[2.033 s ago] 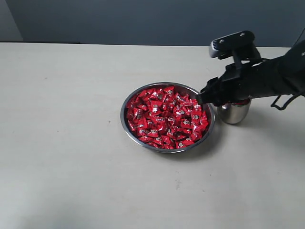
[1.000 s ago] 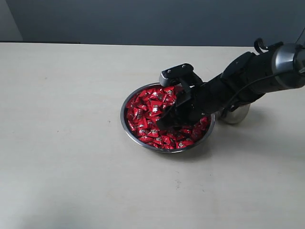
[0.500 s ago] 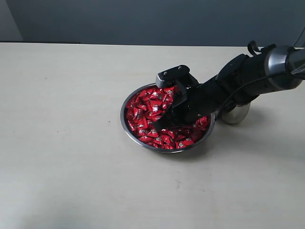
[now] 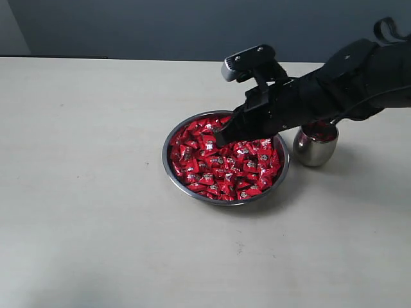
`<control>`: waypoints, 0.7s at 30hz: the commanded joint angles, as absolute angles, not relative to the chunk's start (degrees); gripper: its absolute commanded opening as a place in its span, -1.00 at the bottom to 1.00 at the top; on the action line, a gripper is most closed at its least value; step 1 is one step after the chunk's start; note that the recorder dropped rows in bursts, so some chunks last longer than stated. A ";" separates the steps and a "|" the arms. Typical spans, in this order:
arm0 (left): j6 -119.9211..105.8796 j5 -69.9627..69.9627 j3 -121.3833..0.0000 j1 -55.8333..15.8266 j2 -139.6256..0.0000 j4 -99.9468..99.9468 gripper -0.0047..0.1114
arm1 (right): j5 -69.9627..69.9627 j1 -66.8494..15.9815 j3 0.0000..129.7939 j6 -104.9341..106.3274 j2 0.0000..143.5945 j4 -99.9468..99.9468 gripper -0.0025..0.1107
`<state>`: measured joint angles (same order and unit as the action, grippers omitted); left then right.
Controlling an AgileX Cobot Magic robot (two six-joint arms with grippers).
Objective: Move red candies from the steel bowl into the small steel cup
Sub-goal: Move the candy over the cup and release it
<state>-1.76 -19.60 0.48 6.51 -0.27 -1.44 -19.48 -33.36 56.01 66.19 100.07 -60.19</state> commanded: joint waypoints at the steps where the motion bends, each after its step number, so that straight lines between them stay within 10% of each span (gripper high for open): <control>1: -1.68 -19.31 0.00 6.20 0.00 -1.55 -0.91 | -16.30 -28.57 51.66 65.74 94.70 -60.21 -0.95; 21: -1.68 -19.30 0.00 6.20 0.00 -1.55 -0.91 | 4.05 -22.34 44.89 65.98 96.57 -60.79 -0.95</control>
